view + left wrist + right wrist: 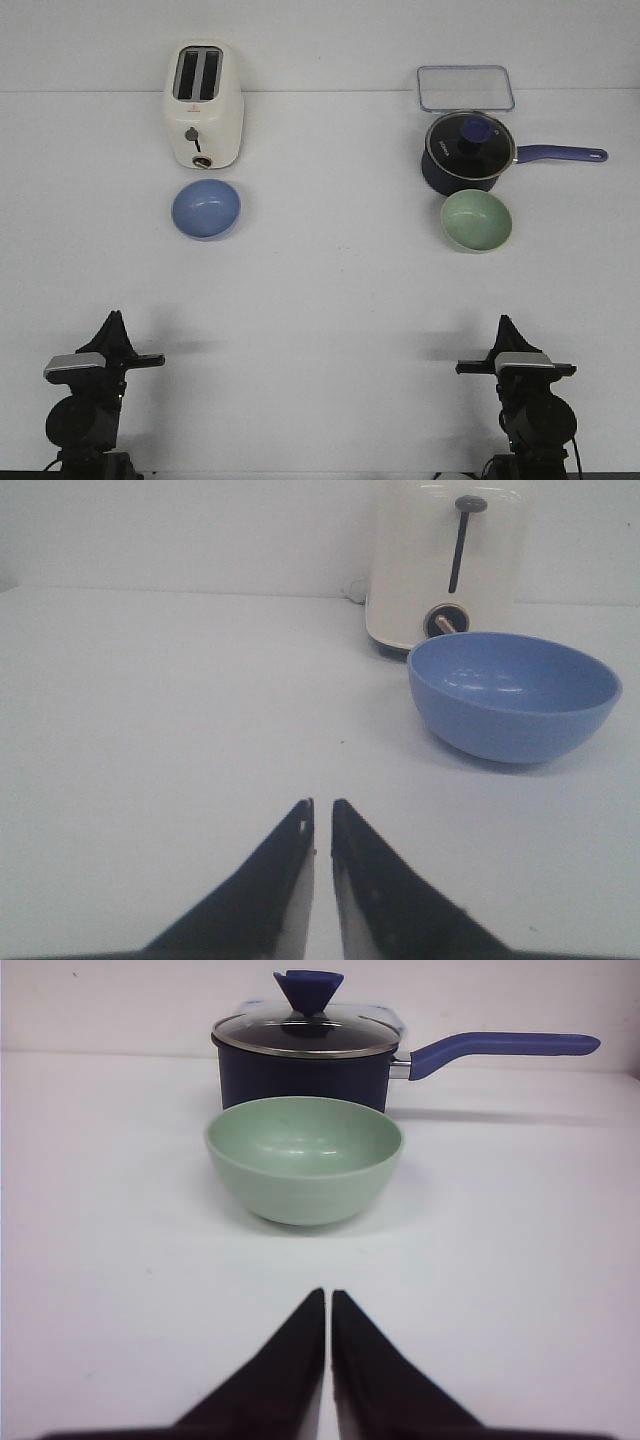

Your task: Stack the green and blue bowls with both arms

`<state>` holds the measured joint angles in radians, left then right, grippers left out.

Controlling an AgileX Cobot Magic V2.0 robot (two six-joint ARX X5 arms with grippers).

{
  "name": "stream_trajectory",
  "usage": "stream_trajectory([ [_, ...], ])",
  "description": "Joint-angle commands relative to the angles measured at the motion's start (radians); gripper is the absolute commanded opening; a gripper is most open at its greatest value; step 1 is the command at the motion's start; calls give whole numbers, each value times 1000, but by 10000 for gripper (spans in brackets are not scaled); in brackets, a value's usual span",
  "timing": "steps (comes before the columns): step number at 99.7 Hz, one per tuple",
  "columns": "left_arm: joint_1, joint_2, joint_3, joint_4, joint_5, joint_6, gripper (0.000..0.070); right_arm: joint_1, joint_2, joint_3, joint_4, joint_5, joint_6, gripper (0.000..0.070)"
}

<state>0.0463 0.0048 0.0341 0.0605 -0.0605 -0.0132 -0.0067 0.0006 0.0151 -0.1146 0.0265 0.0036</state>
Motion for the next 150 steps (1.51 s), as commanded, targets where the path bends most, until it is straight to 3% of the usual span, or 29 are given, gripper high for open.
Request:
stream_trajectory([
  [1, 2, -2, -20, 16, 2, 1, 15, 1, 1, -2, 13, -1, -1, 9],
  [25, 2, -2, -20, 16, 2, 1, 15, 1, 1, -2, 7, -5, 29, 9],
  [51, 2, -2, -20, 16, 2, 1, 15, 1, 1, -2, 3, -13, 319, 9],
  [71, 2, -2, -20, 16, 2, 1, 15, 1, 27, 139, -47, -11, 414, 9],
  [81, 2, -2, -20, 16, 2, 1, 15, 1, 122, 276, -62, 0, 407, 42],
  [89, 2, -2, -20, 16, 2, 1, 15, 1, 259, 397, -90, 12, 358, 229],
  [96, 2, -2, -20, 16, 2, 1, 15, 0, 383, 481, -112, 43, 317, 316],
  [122, 2, -2, -20, 16, 2, 1, 15, -35, 970, 784, -155, 75, 254, 319],
  [150, 2, -2, -20, 16, 2, 1, 15, -121, 1514, 1084, -205, -4, 249, 319],
])
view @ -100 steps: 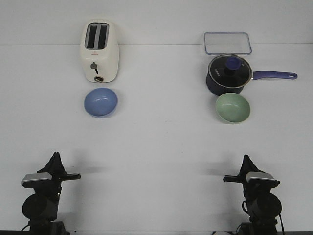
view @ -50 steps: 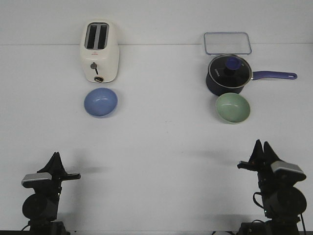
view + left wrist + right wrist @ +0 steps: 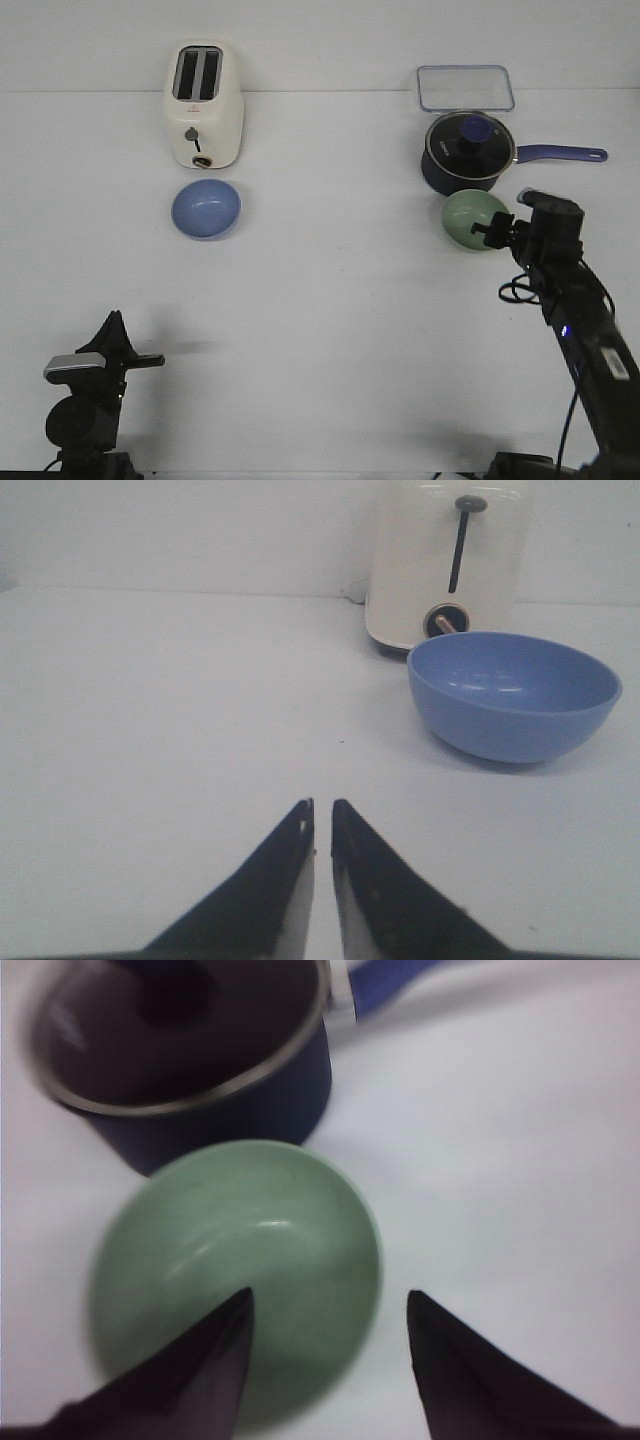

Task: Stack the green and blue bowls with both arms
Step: 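Reach the right gripper forward and grasp the rim of the pale green bowl, then lift the green bowl with the right gripper and carry it toward the robot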

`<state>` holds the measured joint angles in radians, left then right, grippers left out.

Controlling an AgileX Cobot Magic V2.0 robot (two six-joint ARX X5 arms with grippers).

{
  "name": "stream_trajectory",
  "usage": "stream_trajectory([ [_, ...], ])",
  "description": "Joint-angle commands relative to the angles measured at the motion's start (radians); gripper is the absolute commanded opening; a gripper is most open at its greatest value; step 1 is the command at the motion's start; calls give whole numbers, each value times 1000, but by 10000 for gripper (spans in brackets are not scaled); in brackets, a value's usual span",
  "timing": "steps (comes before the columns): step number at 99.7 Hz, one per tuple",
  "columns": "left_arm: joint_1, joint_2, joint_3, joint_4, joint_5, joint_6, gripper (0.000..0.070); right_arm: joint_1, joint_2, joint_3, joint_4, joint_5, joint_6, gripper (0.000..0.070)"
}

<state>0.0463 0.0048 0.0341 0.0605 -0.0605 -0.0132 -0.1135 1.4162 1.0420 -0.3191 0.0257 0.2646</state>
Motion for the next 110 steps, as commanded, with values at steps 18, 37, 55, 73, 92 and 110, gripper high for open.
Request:
stream_trajectory([
  [18, 2, -2, -20, 16, 2, 1, 15, -53, 275, 140, 21, -53, -10, 319],
  [37, 2, -2, -20, 16, 2, 1, 15, -64, 334, 143, 53, -62, -7, 131],
  [55, 2, -2, -20, 16, 2, 1, 15, -67, 333, 143, 56, -111, -7, 0],
  [73, 2, -2, -20, 16, 2, 1, 15, -77, 270, 143, -14, -136, -2, 0],
  [92, 2, -2, -20, 16, 2, 1, 15, -47, 65, 106, -104, -195, -8, 0],
  [110, 2, -2, -20, 16, 2, 1, 15, 114, -205, -36, -156, -210, -5, 0],
])
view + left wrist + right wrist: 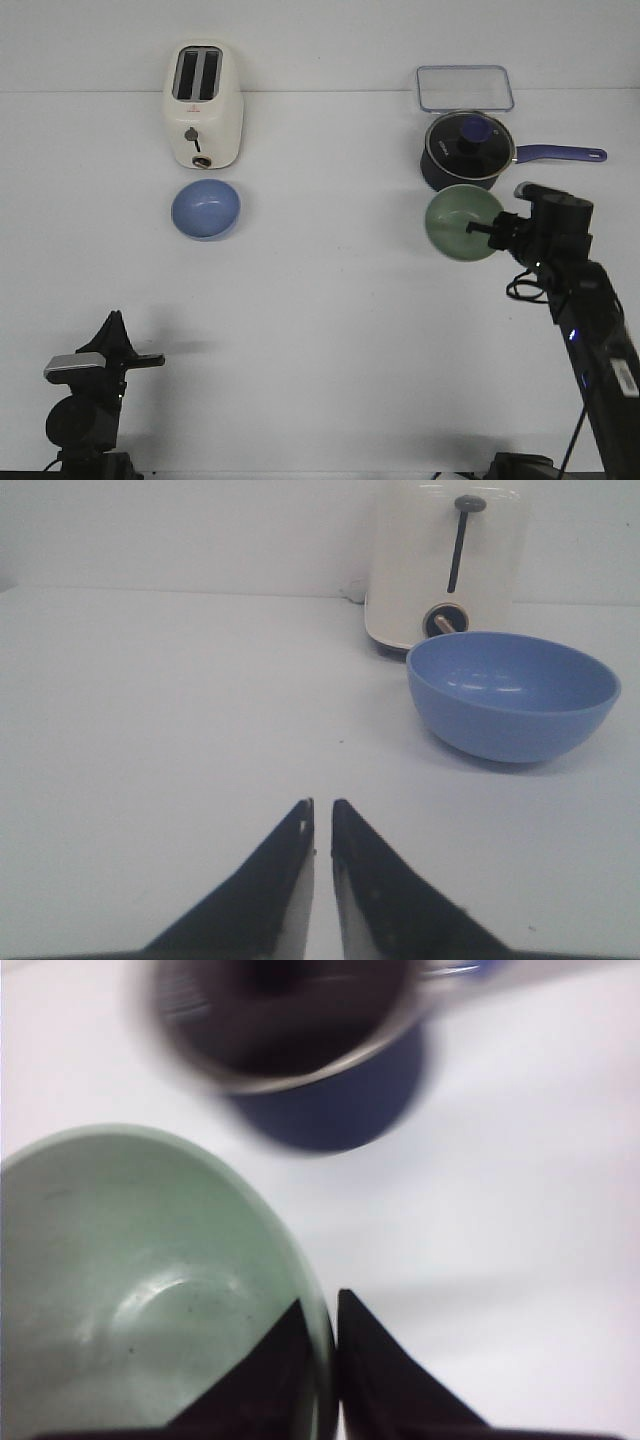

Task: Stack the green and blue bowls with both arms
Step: 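Lift the green bowl with the right gripper and carry it toward the robot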

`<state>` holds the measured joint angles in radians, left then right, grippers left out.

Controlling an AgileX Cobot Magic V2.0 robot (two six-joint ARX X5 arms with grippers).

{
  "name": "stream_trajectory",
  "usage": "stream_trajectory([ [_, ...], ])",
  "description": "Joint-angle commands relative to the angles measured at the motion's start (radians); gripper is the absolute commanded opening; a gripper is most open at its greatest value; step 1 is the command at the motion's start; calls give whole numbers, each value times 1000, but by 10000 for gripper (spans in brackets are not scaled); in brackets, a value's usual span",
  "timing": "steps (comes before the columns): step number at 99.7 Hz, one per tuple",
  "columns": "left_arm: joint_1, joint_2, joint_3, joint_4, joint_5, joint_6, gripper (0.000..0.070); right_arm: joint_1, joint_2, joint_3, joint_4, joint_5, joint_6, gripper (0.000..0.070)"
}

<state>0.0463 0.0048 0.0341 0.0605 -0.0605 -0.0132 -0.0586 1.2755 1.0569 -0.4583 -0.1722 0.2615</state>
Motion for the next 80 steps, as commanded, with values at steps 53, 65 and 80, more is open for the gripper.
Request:
stream_trajectory([
  [53, 2, -2, -20, 16, 2, 1, 15, 733, -282, -491, 148, 124, 193, 0],
  [65, 2, -2, -20, 16, 2, 1, 15, 770, -231, -504, 175, 132, 194, 0],
  [80, 2, -2, -20, 16, 2, 1, 15, 786, -180, -504, 198, 153, 193, 2],
])
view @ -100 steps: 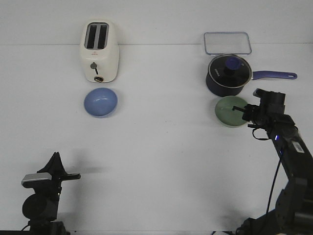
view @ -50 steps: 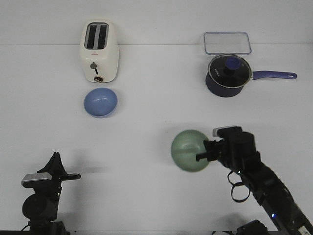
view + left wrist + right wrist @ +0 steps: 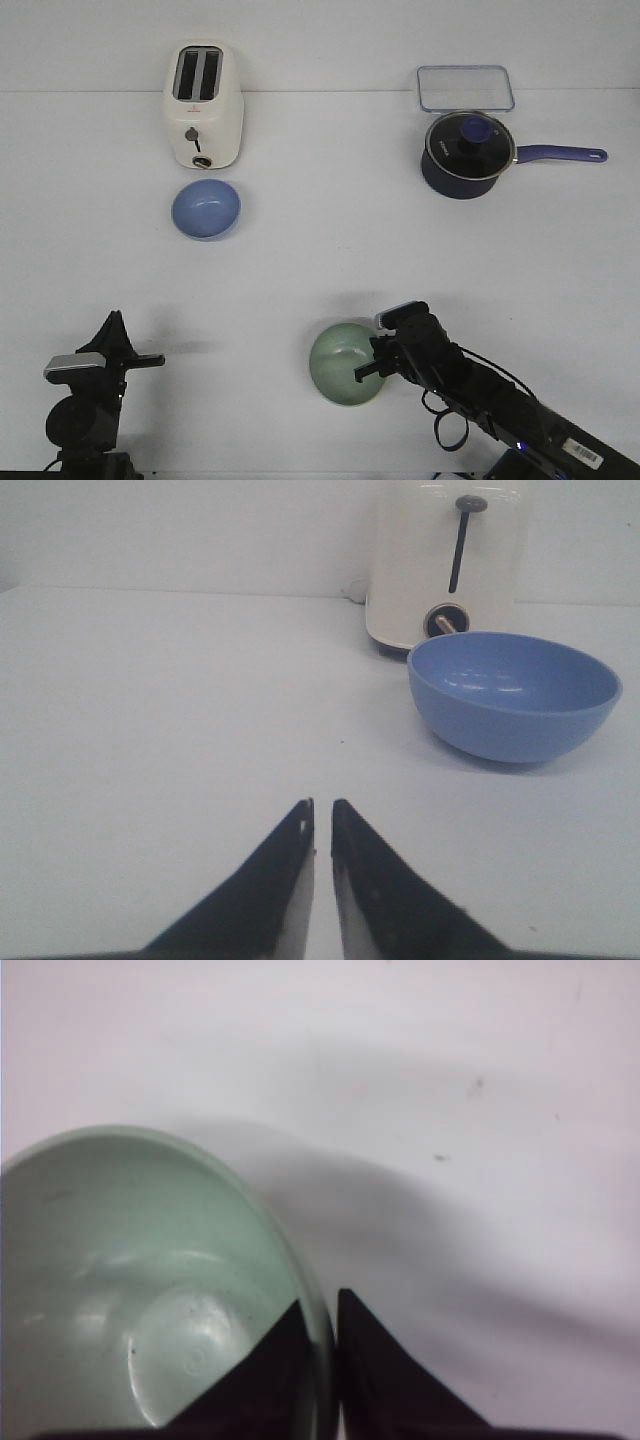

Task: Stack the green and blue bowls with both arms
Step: 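Lift the green bowl with the right gripper and carry it toward the robot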

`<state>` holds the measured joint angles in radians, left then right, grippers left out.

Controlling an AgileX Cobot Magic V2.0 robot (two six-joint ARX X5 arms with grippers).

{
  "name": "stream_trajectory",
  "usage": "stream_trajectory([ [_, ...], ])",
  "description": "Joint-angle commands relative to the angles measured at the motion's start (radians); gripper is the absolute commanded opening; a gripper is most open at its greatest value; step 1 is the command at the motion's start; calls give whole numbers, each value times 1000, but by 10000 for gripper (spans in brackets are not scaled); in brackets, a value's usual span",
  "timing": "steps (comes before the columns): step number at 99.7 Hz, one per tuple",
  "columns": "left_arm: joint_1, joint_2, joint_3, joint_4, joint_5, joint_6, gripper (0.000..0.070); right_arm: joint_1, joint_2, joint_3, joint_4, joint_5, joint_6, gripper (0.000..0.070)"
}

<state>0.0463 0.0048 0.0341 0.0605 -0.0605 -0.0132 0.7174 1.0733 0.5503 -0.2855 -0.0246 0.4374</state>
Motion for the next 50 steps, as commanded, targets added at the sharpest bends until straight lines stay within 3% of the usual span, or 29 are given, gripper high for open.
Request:
stream_trajectory([
  [1, 2, -2, -20, 16, 2, 1, 15, 10, 24, 3, 27, 6, 18, 6],
  [6, 2, -2, -20, 17, 2, 1, 15, 10, 34, 3, 32, 5, 19, 62],
  [15, 2, -2, -20, 17, 2, 1, 15, 10, 37, 3, 37, 5, 19, 282],
  [19, 2, -2, -20, 16, 2, 1, 15, 10, 33, 3, 43, 6, 19, 344],
  [43, 2, -2, -20, 17, 3, -42, 15, 8, -106, 8, 43, 45, -18, 348],
  [50, 2, -2, -20, 23, 13, -106, 15, 8, -185, 8, 19, 45, -23, 347],
])
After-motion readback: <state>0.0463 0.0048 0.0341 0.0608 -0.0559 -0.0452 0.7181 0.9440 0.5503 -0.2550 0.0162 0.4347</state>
